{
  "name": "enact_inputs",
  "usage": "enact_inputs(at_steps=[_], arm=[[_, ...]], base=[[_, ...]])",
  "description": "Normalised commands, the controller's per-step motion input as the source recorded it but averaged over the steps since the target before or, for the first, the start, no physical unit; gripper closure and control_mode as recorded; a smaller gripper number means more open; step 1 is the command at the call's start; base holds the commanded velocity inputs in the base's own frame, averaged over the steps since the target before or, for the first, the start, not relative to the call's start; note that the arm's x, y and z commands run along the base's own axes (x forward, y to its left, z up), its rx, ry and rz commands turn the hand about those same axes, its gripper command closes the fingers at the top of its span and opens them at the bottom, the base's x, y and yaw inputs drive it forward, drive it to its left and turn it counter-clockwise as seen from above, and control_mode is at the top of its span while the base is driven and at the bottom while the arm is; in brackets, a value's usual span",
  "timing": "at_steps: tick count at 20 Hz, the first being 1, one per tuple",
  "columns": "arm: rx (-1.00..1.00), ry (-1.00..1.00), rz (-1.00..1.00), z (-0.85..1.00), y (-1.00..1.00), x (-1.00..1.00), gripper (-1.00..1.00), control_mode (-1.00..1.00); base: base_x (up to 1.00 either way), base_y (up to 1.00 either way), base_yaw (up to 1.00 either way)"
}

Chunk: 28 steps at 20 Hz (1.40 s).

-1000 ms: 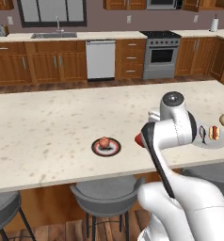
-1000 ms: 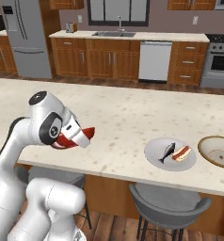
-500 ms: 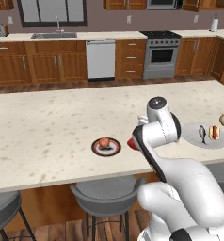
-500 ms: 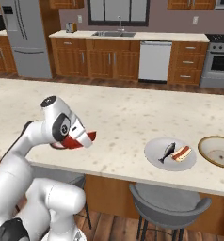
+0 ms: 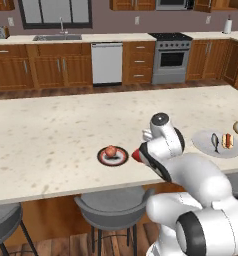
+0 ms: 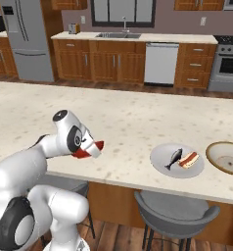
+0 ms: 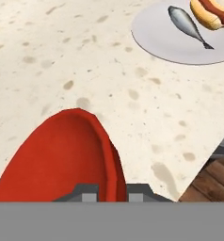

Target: Take the smaller bowl and place it next to the appetizer plate on the dining counter , and place the larger bowl next to the plate with cooked food.

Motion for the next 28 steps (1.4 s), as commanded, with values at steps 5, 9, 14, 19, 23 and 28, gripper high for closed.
enact_inputs(at_steps=[5,9,14,19,23,28], arm=[[0.00,0.00,0.00,-0.30,-0.10,0.51,1.00,-1.00],[0.00,0.00,0.00,-0.30,-0.07,0.48,1.00,-1.00],[0.00,0.00,0.00,-0.39,0.00,0.46,1.00,-1.00],[0.00,0.01,0.00,-0.30,0.00,0.25,1.00,-1.00],[0.00,0.04,0.00,-0.03,0.00,0.16,-1.00,-1.00],[0.00,0.04,0.00,0.44,0.00,0.00,-1.00,-1.00]], base=[[0.00,0.00,0.00],[0.00,0.00,0.00],[0.00,0.00,0.00],[0.00,0.00,0.00],[0.00,0.00,0.00],[0.00,0.00,0.00]])
